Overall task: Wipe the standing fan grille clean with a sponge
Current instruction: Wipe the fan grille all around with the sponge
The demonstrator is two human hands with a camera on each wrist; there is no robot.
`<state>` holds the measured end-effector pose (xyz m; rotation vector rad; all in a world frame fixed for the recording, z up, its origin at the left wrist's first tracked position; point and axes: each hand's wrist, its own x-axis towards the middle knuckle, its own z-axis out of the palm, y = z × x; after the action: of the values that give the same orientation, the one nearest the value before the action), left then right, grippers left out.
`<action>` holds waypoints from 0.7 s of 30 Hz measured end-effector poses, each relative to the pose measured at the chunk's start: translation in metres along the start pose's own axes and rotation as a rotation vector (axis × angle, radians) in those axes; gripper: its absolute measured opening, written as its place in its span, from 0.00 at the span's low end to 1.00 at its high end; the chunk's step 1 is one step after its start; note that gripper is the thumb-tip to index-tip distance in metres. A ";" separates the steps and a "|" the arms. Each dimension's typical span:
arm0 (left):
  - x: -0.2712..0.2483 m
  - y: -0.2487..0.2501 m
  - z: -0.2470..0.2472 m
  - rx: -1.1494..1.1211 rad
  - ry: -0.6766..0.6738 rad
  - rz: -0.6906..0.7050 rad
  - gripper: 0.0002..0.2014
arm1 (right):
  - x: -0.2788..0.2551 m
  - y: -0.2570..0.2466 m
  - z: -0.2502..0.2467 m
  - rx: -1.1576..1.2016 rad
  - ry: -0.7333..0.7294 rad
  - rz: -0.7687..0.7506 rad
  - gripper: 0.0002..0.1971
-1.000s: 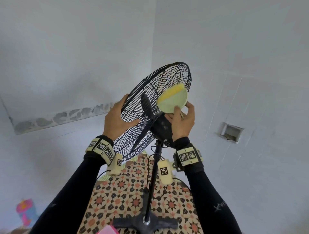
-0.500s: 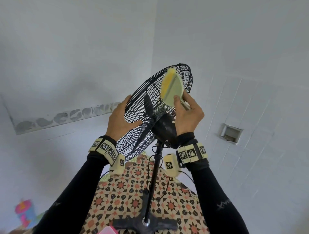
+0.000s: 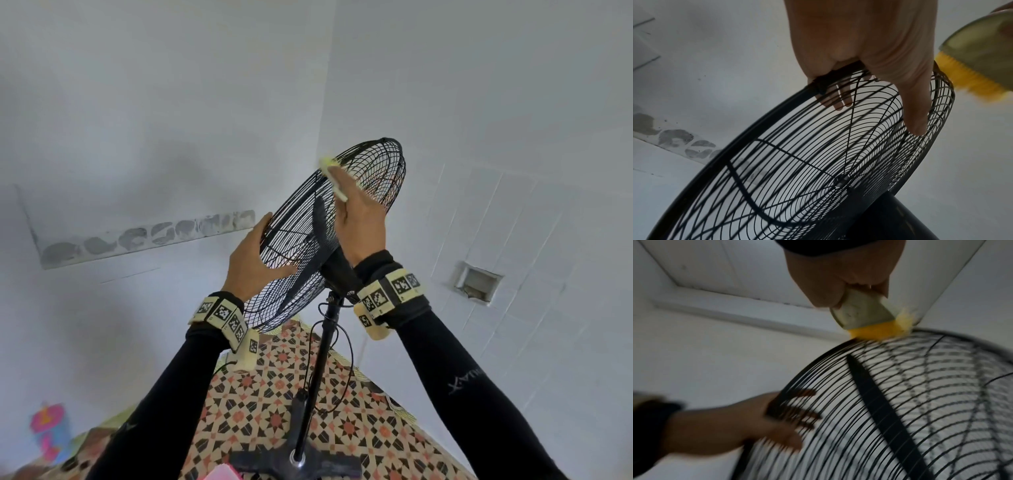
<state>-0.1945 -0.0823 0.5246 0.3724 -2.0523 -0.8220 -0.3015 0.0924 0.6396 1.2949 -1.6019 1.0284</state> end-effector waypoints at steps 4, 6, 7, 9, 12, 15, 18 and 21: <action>0.002 -0.005 0.004 0.020 0.012 -0.036 0.48 | -0.048 -0.020 0.021 -0.048 -0.334 -0.328 0.34; 0.001 -0.010 0.006 -0.001 -0.010 -0.066 0.38 | -0.065 -0.027 0.020 0.012 -0.493 -0.474 0.32; -0.001 -0.012 0.007 -0.017 -0.019 -0.071 0.35 | -0.066 -0.030 0.016 0.021 -0.539 -0.517 0.31; -0.003 -0.013 0.007 -0.016 -0.003 -0.054 0.39 | -0.051 -0.035 0.008 0.035 -0.495 -0.498 0.30; -0.004 -0.008 0.001 -0.074 0.001 -0.061 0.52 | -0.016 -0.026 0.002 -0.033 -0.219 -0.282 0.30; -0.005 -0.009 0.000 -0.075 -0.009 -0.077 0.55 | -0.011 -0.009 0.010 -0.219 -0.215 -0.123 0.34; -0.006 -0.010 -0.001 0.029 -0.007 -0.075 0.49 | -0.052 -0.012 0.023 -0.175 -0.387 -0.287 0.41; -0.010 -0.013 -0.001 -0.030 -0.134 -0.043 0.23 | -0.085 -0.023 0.024 -0.041 -0.617 -0.520 0.45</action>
<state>-0.1885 -0.0872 0.5099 0.3545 -2.1595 -0.9247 -0.2690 0.0934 0.5542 1.9865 -1.5540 0.2797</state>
